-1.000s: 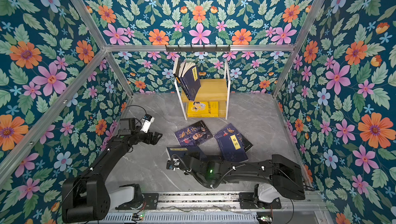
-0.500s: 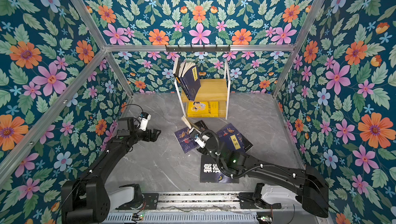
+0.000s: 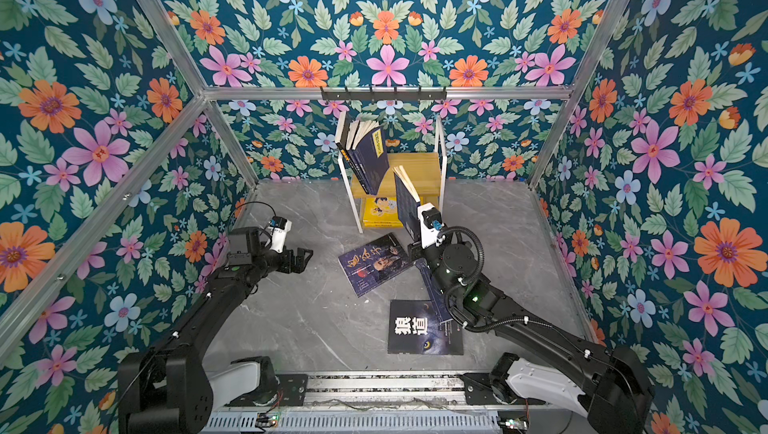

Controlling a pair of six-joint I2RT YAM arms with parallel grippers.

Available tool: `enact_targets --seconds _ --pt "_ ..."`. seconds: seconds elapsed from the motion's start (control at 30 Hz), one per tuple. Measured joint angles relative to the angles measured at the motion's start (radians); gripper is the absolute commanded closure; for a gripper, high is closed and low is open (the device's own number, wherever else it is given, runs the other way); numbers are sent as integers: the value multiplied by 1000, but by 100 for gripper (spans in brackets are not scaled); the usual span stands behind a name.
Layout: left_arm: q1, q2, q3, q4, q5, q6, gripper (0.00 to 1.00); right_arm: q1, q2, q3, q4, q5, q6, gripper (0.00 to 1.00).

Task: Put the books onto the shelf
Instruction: 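Carry the upright blue book toward the shelf with the right gripper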

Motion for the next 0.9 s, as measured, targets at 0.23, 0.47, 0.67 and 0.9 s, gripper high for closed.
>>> enact_targets --seconds 0.23,0.47,0.67,0.9 --pt "-3 1 5 5 13 -3 0 -81 139 117 72 9 34 100" --pt "-6 7 13 3 15 -3 0 -137 354 285 150 3 36 100" --pt "-9 23 18 -3 26 8 0 -195 499 388 179 -30 52 100" --pt "-9 26 16 -8 27 10 0 -254 697 523 200 -101 89 100"
